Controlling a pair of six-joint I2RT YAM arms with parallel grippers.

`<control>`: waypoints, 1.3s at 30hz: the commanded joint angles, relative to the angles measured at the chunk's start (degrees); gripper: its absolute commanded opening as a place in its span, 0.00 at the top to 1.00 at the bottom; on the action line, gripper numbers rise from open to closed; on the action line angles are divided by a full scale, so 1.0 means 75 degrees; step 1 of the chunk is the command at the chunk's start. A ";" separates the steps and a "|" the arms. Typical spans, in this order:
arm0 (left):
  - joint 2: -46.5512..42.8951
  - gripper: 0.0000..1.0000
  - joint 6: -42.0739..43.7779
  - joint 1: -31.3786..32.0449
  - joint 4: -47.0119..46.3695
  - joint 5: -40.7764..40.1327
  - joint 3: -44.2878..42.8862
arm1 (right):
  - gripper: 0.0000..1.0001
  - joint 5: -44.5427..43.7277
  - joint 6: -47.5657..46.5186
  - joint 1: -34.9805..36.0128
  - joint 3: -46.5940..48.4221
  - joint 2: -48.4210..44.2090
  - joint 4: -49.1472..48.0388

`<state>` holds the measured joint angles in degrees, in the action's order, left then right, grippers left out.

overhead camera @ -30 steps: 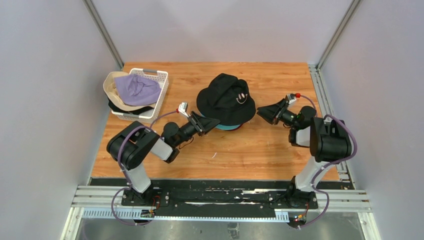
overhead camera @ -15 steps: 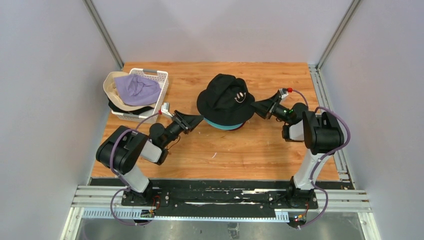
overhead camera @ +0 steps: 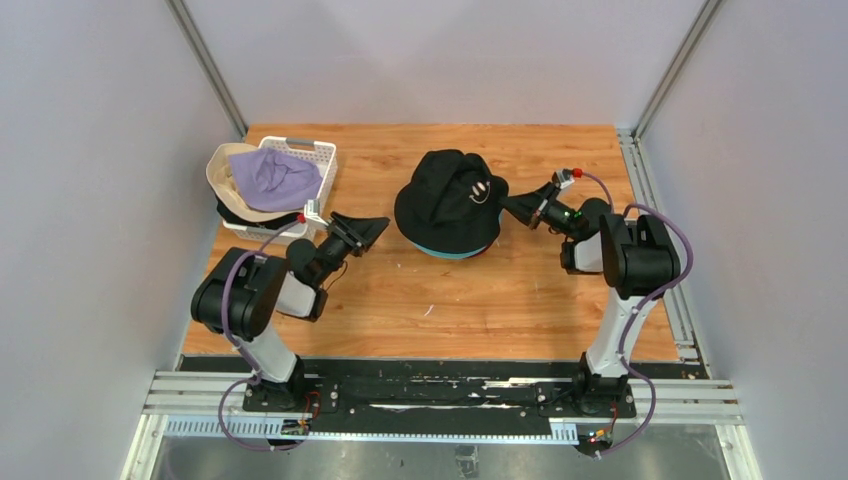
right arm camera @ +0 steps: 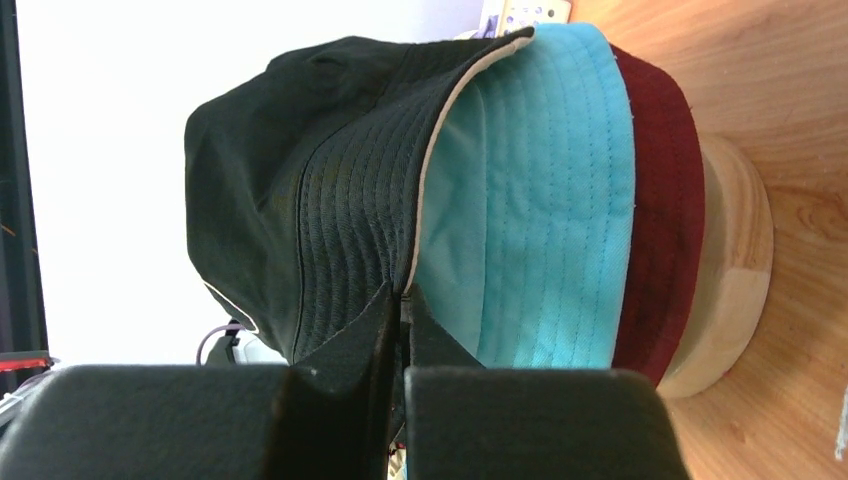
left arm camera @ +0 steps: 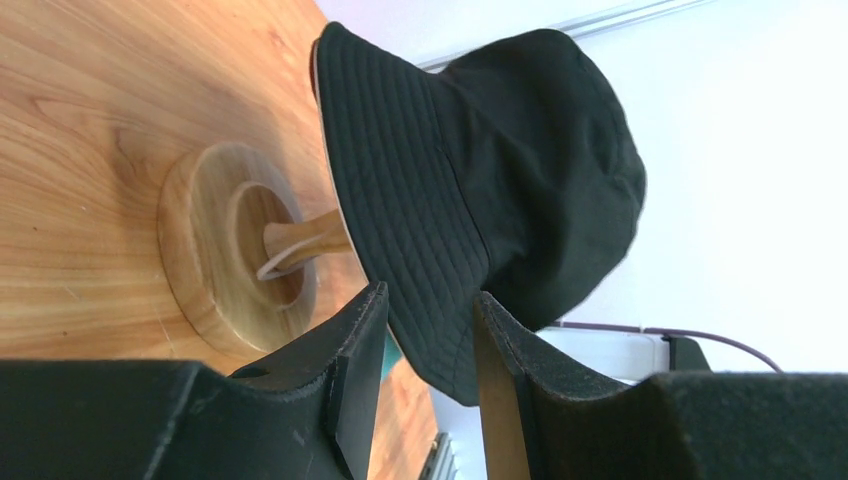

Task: Stack the hats
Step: Stack the hat on the hat.

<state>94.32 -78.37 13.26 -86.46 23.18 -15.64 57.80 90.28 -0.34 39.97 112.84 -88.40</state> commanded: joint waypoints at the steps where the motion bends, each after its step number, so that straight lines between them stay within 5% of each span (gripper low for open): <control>1: 0.0540 0.59 0.0255 -0.0075 -0.0370 0.0170 -0.0431 | 0.99 -0.0038 0.0048 0.0120 0.0345 0.0257 -0.0341; 16: 0.2083 0.57 0.0369 -0.0074 -0.0379 0.0532 -0.1573 | 0.99 0.0063 0.0185 0.0116 0.0725 0.0307 -0.0342; 39: 0.2763 0.60 0.0397 0.0339 -0.0472 0.1493 -0.2733 | 0.99 0.0121 0.0185 0.0121 0.0813 0.0415 -0.0342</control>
<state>114.63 -76.66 14.46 -86.43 31.33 -35.44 58.04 91.72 -0.34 44.53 115.22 -88.53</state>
